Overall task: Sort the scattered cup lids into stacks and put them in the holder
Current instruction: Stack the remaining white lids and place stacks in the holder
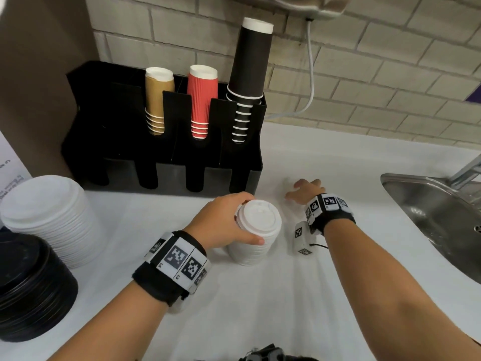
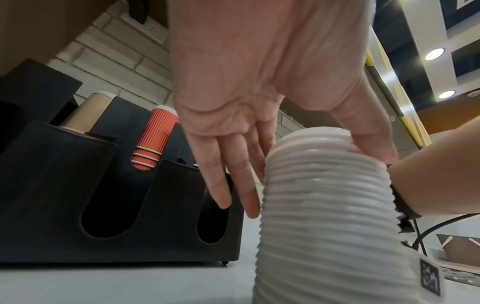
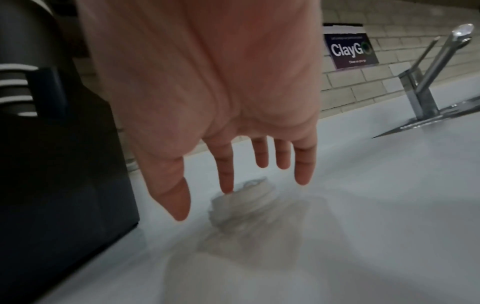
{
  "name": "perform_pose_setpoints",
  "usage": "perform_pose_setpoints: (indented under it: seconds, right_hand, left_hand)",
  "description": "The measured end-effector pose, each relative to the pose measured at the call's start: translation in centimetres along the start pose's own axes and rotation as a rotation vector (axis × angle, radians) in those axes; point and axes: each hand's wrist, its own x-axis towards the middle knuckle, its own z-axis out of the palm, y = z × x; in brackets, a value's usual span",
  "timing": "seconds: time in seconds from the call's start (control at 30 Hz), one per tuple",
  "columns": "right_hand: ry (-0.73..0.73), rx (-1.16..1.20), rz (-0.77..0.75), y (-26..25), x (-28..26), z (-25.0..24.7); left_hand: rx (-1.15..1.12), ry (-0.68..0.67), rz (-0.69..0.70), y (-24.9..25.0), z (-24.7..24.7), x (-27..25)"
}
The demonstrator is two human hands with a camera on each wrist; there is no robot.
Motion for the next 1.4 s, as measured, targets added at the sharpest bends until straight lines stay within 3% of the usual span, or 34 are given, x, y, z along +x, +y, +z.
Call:
perform_pose_setpoints:
  seconds: [0.13, 0.27, 0.33, 0.4, 0.47, 0.53, 0.63, 0.7, 1.4]
  right_hand:
    - [0.017, -0.173, -0.073, 0.0, 1.2, 0.1]
    - [0.012, -0.072, -0.137, 0.5, 0.8, -0.1]
    - [0.053, 0.142, -0.113, 0.9, -0.2, -0.7]
    - [0.072, 0.511, -0.152, 0.9, -2.1, -1.8]
    - [0.052, 0.813, -0.286, 0.7, -4.9, -2.7]
    - [0.015, 0.898, -0.465, 0.6, -8.3, -3.2]
    - [0.007, 0.845, -0.662, 0.5, -12.4, -2.7]
    - [0.011, 0.789, -0.702, 0.3, -14.1, -2.0]
    - [0.037, 0.350, -0.728, -2.4, -15.7, -1.9]
  left_hand:
    - [0.007, -0.004, -0.013, -0.1, 0.0, 0.0]
    - [0.000, -0.004, -0.006, 0.1, -0.1, 0.0]
    - [0.004, 0.003, -0.006, 0.1, 0.0, -0.1]
    - [0.010, 0.018, 0.001, 0.2, 0.1, -0.2]
    - [0.022, 0.035, 0.014, 0.2, 0.3, -0.4]
    - [0.021, 0.047, 0.023, 0.3, 0.5, -0.6]
    - [0.008, 0.064, 0.033, 0.3, 0.6, -0.9]
    - [0.016, 0.086, 0.036, 0.3, 0.8, -1.0]
    - [-0.061, 0.126, 0.001, 0.3, 1.3, -1.3]
